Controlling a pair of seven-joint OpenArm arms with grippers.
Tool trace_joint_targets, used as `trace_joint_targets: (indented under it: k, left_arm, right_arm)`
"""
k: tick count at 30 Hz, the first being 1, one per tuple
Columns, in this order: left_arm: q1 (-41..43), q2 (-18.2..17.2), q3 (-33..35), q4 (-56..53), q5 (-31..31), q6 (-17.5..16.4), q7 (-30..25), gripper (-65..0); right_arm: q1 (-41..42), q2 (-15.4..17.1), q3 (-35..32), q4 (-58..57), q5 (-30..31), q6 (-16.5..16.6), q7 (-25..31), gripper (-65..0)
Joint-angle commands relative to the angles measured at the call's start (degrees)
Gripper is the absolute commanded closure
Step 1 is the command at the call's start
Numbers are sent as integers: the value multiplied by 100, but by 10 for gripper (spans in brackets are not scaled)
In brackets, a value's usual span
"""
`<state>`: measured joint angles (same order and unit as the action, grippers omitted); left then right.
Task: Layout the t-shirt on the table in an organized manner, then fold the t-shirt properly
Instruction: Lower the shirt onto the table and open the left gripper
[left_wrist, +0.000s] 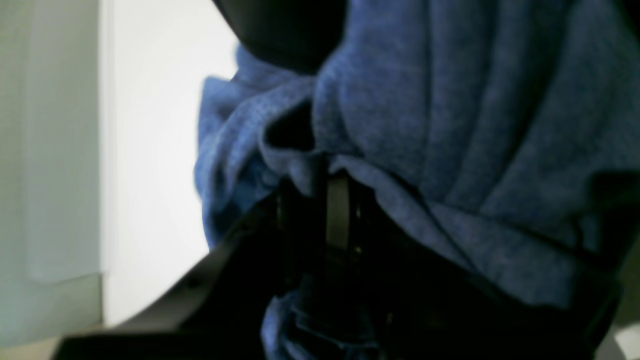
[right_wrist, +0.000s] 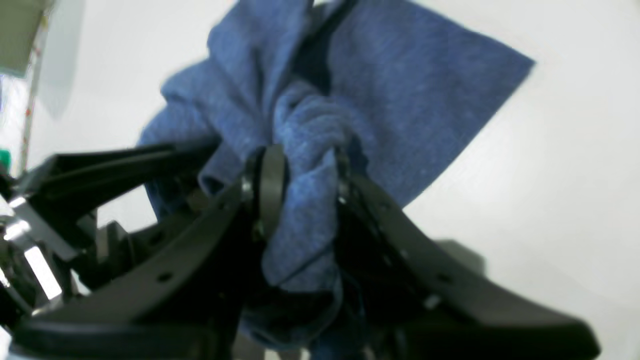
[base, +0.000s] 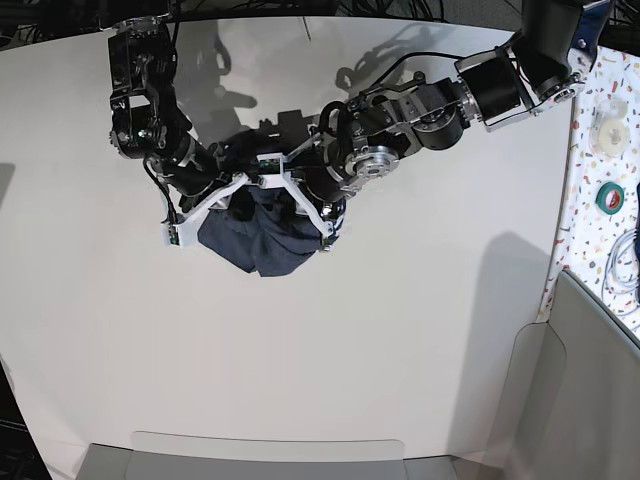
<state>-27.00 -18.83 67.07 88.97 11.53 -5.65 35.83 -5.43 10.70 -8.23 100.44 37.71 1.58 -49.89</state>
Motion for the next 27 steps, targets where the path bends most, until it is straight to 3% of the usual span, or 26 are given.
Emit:
trace_joint_targets:
  k: [1,8,27]
  left_arm:
    - [-574,15,-733,57,-498,1264,359,-2]
    - [-566,-20,-1217,-84,-524,1264,359,-2]
    - [-179,-47,-1225,-66,-480,1308,359,-2]
  right_arm:
    - [-534,165,-219,17,-409,822,-1451,0]
    - [-727,543,-184,518,-391,822,-1451,0]
    - [-727,552,-184,668,-400,822,-1451,0]
